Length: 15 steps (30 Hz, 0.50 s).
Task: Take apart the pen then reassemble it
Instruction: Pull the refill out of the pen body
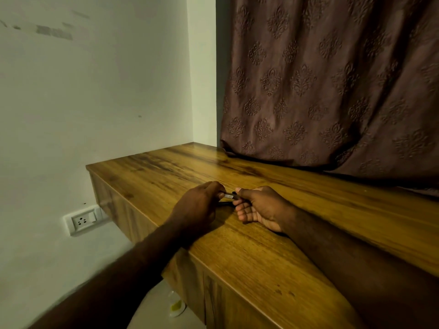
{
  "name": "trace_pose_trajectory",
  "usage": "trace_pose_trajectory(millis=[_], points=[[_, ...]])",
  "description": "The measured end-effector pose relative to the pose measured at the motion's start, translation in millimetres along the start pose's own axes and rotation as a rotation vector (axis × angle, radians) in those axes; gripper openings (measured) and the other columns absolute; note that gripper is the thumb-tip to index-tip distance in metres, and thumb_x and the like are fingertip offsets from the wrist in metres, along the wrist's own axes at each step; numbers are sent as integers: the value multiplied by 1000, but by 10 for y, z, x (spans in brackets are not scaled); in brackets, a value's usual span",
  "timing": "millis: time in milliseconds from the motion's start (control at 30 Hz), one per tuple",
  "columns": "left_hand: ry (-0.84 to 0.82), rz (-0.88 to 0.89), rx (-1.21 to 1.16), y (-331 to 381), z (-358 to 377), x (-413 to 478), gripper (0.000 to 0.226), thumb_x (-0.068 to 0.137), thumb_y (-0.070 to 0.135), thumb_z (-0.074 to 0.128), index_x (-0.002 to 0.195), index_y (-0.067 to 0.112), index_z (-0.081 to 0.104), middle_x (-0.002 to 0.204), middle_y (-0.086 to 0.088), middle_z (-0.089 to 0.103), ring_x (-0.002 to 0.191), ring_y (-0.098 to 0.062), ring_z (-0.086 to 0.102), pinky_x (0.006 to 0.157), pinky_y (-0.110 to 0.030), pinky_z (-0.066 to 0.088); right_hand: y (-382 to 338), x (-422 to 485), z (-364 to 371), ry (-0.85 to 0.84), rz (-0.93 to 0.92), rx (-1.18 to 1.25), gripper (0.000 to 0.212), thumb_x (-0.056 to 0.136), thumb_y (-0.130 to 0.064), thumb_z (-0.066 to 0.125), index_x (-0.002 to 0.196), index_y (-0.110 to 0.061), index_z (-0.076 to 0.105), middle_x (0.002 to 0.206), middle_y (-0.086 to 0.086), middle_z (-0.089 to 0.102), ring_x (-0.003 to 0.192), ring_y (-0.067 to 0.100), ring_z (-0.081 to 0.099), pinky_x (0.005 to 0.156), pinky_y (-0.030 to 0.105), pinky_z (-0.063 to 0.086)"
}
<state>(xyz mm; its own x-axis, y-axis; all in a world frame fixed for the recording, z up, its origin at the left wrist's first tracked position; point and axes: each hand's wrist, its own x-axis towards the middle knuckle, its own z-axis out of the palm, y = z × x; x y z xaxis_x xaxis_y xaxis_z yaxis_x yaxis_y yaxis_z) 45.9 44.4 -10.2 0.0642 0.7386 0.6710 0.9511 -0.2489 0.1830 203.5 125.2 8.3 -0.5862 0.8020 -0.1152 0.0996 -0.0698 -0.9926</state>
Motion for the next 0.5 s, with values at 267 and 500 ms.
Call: trace_pose_trajectory(millis=[267,500], points=[[9,-65,-17,-10,17,-10,12,94,22,49,102,15,54,84,-6,66,71,-24,58,62,-37,47,14,12,-24,-12,-7,37,39,92,-33,59,83,4,63,62,11,58,43,14,57,43,24,51],[38,-68,-43,-35,20,-17,10,93,23,52,100,18,56,83,-3,64,71,-21,58,61,-36,47,19,5,-30,-40,-28,45,33,93,-28,60,80,2,61,61,11,57,43,13,56,42,23,51]])
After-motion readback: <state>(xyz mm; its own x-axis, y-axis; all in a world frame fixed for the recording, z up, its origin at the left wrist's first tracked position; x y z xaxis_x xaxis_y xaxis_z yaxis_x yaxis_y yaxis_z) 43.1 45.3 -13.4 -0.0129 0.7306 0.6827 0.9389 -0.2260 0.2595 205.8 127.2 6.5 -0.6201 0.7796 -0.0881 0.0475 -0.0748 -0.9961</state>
